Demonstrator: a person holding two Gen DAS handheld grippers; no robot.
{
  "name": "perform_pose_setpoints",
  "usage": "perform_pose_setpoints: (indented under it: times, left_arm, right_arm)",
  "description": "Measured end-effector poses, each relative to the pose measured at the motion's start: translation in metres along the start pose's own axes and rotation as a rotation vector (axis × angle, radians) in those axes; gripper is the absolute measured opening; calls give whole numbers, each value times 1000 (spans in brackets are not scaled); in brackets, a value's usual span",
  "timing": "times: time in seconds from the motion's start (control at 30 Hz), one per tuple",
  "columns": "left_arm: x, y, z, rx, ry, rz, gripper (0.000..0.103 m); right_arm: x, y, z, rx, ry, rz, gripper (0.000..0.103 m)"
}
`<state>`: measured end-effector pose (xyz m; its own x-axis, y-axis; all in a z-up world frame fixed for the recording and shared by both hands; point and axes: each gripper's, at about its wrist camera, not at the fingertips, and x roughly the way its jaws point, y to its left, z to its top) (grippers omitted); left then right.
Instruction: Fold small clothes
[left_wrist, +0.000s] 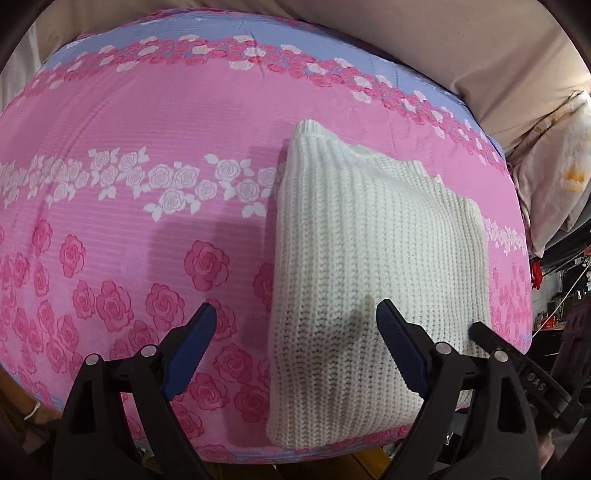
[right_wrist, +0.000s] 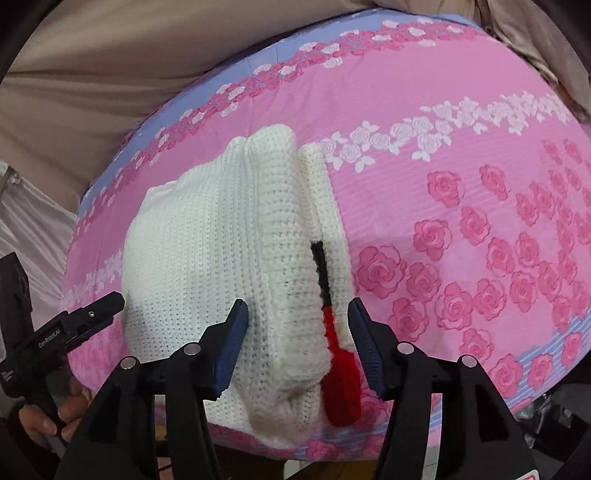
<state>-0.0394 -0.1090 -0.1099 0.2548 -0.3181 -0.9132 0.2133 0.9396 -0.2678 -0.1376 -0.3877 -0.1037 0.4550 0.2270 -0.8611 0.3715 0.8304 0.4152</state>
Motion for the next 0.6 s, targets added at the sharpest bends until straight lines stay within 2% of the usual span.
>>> perform_pose_setpoints:
  times: [0.03, 0.2, 0.27, 0.33, 0.37, 0.4, 0.47, 0.5, 0.6]
  left_arm:
    - [0, -1, -1, 5, 2, 7, 86]
    - [-8, -1, -4, 39, -24, 36, 86]
    - [-6, 1, -4, 34, -15, 37, 86]
    - [-2, 3, -4, 26, 0, 36, 86]
    - [0, 3, -5, 21, 6, 31, 86]
    - [0, 2, -5, 18, 9, 33, 86]
    - [-5, 1, -4, 17, -5, 6, 86]
    - [-7, 1, -4, 7, -14, -19, 87]
    - [0, 5, -1, -61, 10, -86, 89]
  right_arm:
    - [2, 3, 1, -12, 6, -2, 19]
    - [-56, 24, 11, -46, -174, 79, 16]
    - [-46, 13, 13, -39, -153, 47, 16]
    - [-4, -7, 8, -41, -47, -52, 17]
    - [15, -15, 3, -29, -1, -62, 19]
    - [15, -22, 0, 19, -27, -8, 22]
    - [0, -21, 4, 75, -40, 34, 25]
    - [-8, -18, 5, 73, -65, 30, 31]
    - [-16, -14, 4, 36, -92, -17, 61]
